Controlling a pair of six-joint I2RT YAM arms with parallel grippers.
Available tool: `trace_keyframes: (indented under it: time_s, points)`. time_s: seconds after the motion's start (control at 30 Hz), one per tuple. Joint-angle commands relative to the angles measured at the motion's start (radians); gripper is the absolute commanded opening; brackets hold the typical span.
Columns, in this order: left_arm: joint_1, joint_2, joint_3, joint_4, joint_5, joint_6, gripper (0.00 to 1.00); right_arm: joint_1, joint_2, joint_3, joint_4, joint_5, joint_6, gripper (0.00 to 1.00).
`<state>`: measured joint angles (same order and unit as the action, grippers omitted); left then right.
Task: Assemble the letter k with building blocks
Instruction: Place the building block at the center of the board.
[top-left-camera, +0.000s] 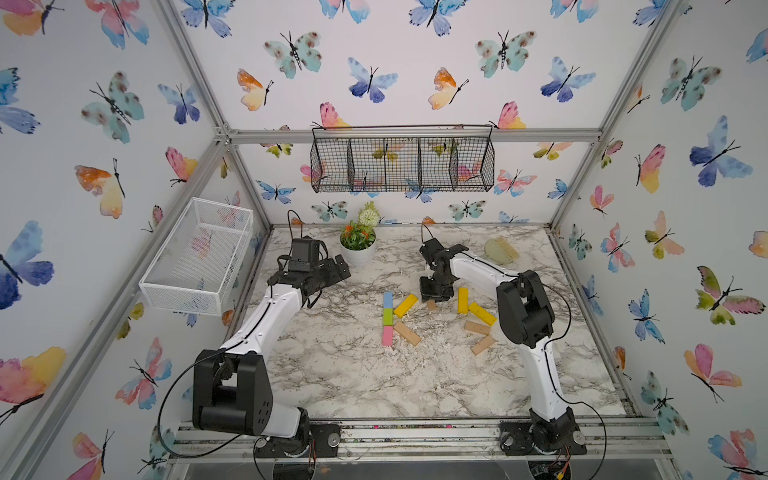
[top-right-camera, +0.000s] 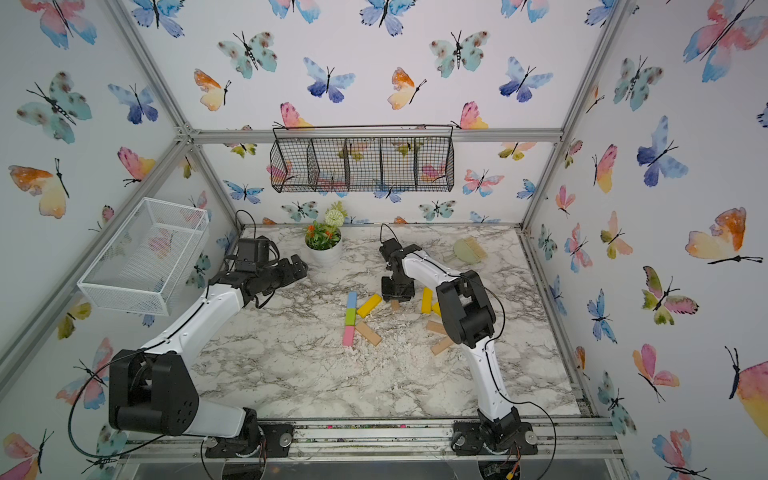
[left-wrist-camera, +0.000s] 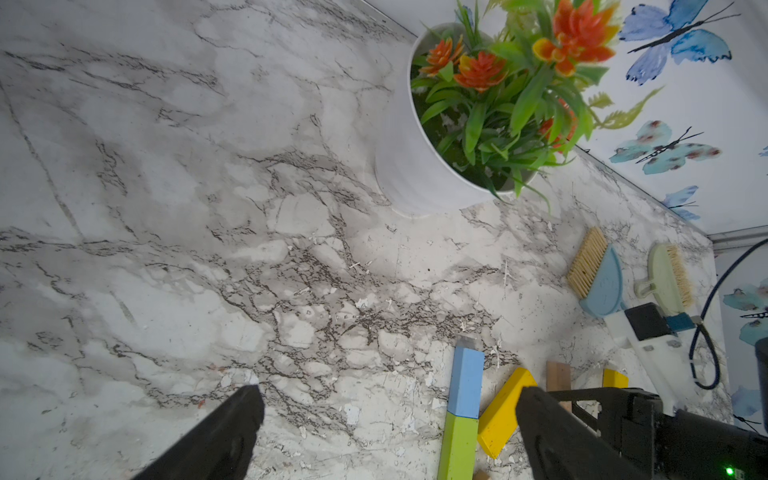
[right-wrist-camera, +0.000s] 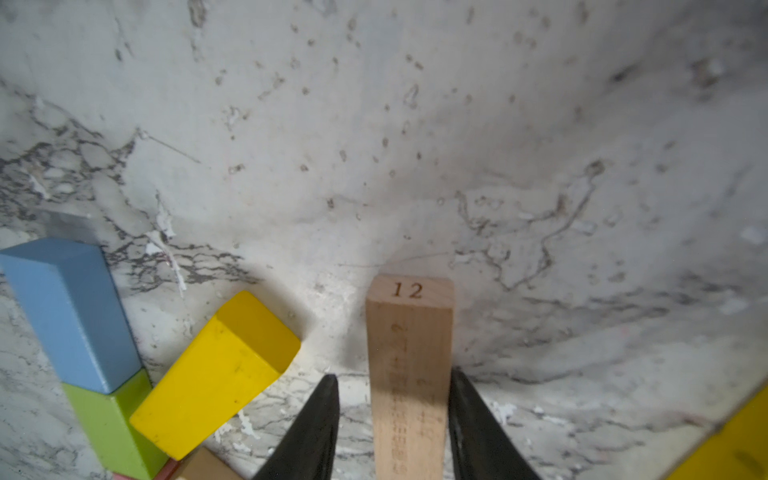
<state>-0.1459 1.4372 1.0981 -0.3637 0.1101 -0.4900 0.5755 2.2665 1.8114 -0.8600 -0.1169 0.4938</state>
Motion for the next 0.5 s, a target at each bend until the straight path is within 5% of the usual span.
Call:
trace_keyframes:
  time_s: [0.0, 0.47]
  points:
    - [-0.002, -0.01, -0.009, -0.011, 0.011, 0.005, 0.98, -0.006, 0.014, -0.015, -0.001, 0.008, 0.013, 0.45]
    - [-0.003, -0.012, -0.009, -0.01, 0.009, 0.005, 0.98, -0.021, 0.008, -0.052, -0.001, 0.027, 0.037, 0.23]
